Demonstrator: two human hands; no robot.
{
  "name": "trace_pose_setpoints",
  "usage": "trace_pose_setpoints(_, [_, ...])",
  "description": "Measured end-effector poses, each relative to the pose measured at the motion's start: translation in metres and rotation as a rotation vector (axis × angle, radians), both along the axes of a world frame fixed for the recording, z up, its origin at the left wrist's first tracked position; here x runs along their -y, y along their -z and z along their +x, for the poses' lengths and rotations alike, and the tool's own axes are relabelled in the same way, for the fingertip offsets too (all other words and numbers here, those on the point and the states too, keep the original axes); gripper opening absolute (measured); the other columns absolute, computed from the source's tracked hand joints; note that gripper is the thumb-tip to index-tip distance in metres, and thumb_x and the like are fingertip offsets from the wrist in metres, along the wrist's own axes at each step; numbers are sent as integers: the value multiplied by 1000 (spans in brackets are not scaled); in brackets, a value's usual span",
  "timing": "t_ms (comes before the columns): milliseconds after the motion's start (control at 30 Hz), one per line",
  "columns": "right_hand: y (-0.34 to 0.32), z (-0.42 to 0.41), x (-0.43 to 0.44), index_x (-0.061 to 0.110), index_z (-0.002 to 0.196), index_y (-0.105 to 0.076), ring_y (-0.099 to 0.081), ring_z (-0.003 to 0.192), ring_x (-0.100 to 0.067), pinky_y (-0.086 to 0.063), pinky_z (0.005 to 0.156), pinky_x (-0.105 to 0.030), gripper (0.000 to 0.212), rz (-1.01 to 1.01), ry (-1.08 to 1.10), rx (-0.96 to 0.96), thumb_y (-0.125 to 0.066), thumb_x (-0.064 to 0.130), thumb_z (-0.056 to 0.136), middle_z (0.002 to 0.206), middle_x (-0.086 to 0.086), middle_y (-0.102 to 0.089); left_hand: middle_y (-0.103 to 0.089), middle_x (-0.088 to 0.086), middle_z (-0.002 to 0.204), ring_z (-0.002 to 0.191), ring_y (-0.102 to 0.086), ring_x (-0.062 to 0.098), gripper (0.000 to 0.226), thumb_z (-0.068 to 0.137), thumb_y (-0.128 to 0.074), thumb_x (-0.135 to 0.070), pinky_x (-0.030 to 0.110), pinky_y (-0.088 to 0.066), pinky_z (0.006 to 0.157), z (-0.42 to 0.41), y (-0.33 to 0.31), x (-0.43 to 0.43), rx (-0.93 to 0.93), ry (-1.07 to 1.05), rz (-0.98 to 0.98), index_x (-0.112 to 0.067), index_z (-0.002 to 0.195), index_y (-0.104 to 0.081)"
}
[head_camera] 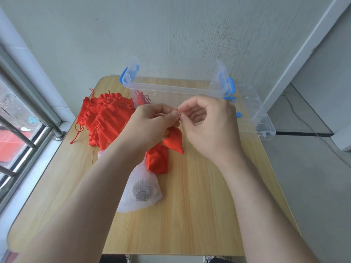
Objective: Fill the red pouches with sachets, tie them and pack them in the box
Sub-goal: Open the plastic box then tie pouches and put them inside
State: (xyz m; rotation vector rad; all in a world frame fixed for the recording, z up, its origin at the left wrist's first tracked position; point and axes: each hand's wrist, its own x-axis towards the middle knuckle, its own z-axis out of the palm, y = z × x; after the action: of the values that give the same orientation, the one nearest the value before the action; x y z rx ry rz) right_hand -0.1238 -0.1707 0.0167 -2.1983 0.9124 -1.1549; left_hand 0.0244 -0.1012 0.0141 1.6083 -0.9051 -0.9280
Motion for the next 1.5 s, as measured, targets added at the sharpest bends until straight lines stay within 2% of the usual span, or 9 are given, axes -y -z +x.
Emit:
trace_pose_setpoints(167, [3, 3, -1, 24, 89, -80, -67, 69, -3, -56, 71, -19, 20, -117, -26, -118, -77, 5, 82, 74, 13, -73, -76, -8, 82, 76, -54, 13, 19, 103, -70, -29, 21, -50, 59, 2, -1, -3, -15, -15, 85, -13, 101, -80])
trace_pose_setpoints(267, [3, 2, 1, 23, 95, -84, -69, 71, -1, -57, 71, -15, 14, -58, -65, -138, -84, 13, 85, 76, 14, -74, -81, -3, 86, 76, -61, 14, 17, 101, -72, -28, 29, -49, 69, 6, -1, -5, 58, -15, 65, -18, 92, -82])
trace_pose_setpoints(367, [2, -1, 1, 23, 95, -86, -72, 74, -8, -59, 74, -32, 12, -61, -93, -183, -86, 15, 86, 79, 10, -78, -81, 2, 86, 79, -68, 18, 20, 101, -72, -27, 31, -51, 75, 7, -3, -6, 136, 29, 39, -19, 87, -84])
trace_pose_setpoints(500, [3, -3, 2, 27, 93, -86, -69, 75, -15, -56, 71, -35, 18, -89, -70, -242, -84, 10, 87, 81, 5, -78, -82, -1, 88, 95, -72, 38, 17, 100, -74, -28, 45, -58, 91, 5, -5, -7, 214, 58, 51, -20, 89, -85])
trace_pose_setpoints(700, [4, -1, 3, 25, 94, -86, -63, 75, -18, -49, 65, -30, 23, -104, -51, -316, -75, 6, 90, 80, 0, -71, -82, 1, 84, 77, -75, 9, 9, 90, -80, -6, 21, -57, 71, -7, -10, -8, 163, -35, 49, -12, 97, -81])
trace_pose_setpoints(867, [4, -1, 1, 22, 95, -86, -64, 79, -21, -49, 68, -30, 26, -114, 0, -332, -69, 3, 90, 82, -3, -72, -82, -5, 82, 86, -79, 12, 26, 88, -84, -15, 41, -63, 89, -9, -8, -5, 226, -91, -23, -16, 107, -67])
trace_pose_setpoints(1200, [-5, -3, 1, 19, 77, -81, -67, 67, -23, -58, 64, -37, 21, -20, 74, -264, -65, 7, 80, 64, 3, -69, -78, -19, 73, 75, -74, -5, 5, 88, -82, -24, 34, -59, 91, -22, -11, -4, 544, -133, -155, -27, 89, -79])
trace_pose_setpoints(1400, [-11, -5, -2, 20, 79, -83, -67, 70, -25, -60, 67, -39, 23, 33, 82, -256, -67, 3, 79, 65, 1, -70, -72, -24, 68, 74, -70, -11, 12, 86, -83, -18, 6, -47, 74, -20, -10, -3, 686, -83, -215, -28, 92, -78])
trace_pose_setpoints(1500, [-12, -5, -3, 19, 79, -83, -68, 75, -26, -60, 70, -38, 25, 44, 96, -262, -64, 4, 77, 69, 3, -72, -70, -20, 74, 77, -69, -9, 17, 87, -79, -12, 4, -43, 72, -22, -7, -3, 752, -46, -251, -23, 99, -74])
